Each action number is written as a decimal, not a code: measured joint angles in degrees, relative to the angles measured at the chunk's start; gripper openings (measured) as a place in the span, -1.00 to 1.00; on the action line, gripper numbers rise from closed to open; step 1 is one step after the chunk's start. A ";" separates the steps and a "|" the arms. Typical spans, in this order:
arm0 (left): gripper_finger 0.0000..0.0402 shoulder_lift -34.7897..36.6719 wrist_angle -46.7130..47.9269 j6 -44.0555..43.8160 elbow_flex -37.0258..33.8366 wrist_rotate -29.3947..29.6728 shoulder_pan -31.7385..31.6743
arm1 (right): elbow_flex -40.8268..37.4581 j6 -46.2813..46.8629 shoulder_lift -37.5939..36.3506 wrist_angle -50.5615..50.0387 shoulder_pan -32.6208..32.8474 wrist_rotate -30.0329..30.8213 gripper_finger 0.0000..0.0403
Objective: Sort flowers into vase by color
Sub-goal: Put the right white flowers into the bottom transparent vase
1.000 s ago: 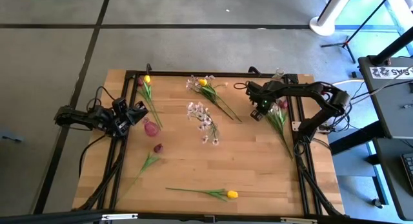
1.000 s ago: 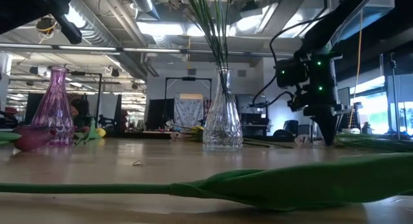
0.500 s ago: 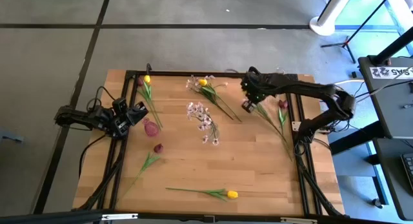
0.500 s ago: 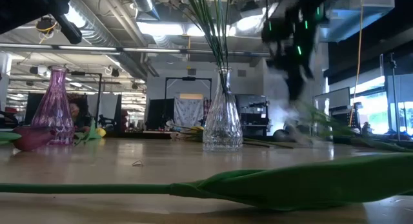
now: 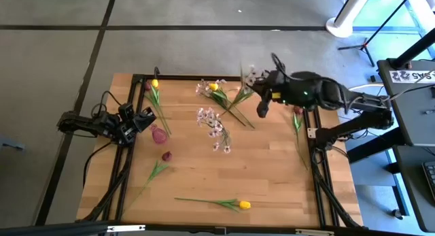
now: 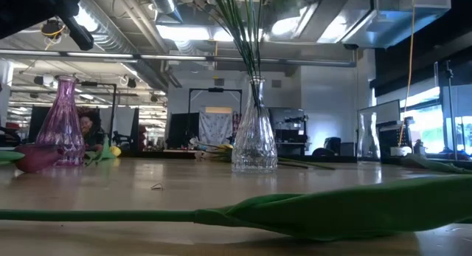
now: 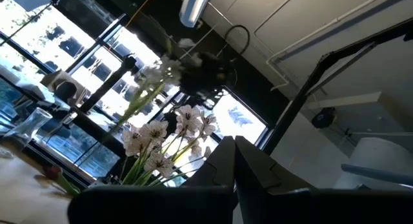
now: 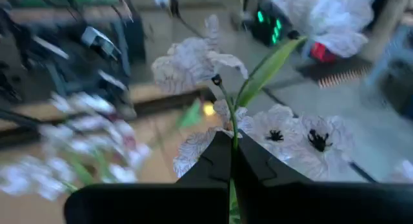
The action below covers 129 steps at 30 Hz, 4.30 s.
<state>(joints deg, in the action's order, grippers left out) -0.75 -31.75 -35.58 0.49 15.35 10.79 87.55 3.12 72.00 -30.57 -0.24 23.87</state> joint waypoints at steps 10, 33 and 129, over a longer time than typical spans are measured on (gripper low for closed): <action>-1.00 0.00 0.00 -0.31 0.00 0.01 0.00 | -0.07 -5.63 -0.28 8.40 4.54 -0.94 -0.99; -1.00 0.00 0.00 -0.62 0.02 0.00 0.00 | -0.07 -7.62 0.62 8.28 5.63 0.14 -1.00; -1.00 0.00 14.69 -4.99 -0.02 1.70 0.02 | -11.21 -15.34 11.67 10.77 11.54 -0.78 0.15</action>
<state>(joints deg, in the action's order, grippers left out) -0.75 -17.06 -40.57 0.47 17.05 10.81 76.34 -12.23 83.68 -19.80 11.30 23.09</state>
